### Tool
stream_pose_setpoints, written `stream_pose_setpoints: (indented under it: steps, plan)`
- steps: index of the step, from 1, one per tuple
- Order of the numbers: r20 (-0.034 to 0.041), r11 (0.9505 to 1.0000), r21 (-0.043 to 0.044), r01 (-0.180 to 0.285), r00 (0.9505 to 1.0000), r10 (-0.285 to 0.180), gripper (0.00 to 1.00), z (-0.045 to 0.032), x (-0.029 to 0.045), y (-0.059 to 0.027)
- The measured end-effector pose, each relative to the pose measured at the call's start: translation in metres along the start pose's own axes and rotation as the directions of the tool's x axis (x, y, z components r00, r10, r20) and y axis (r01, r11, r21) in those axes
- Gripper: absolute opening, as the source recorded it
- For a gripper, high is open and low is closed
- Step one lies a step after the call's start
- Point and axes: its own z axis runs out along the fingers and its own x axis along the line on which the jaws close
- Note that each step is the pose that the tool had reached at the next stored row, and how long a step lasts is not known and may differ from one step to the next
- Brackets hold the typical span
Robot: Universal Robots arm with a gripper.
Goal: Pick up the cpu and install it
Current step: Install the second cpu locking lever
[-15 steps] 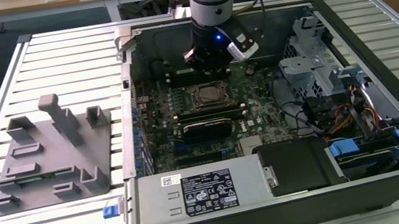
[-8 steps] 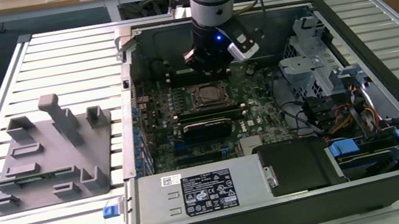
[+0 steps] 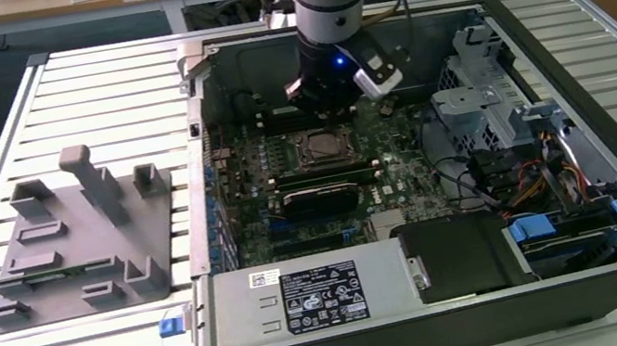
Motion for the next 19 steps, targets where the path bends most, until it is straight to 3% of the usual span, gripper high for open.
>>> stream_pose_setpoints:
  steps: [19]
  plan:
    - [0.0001, 1.0, -0.0001, 0.0, 1.0, 0.0, 0.11, -0.0008, 0.0009, -0.0107]
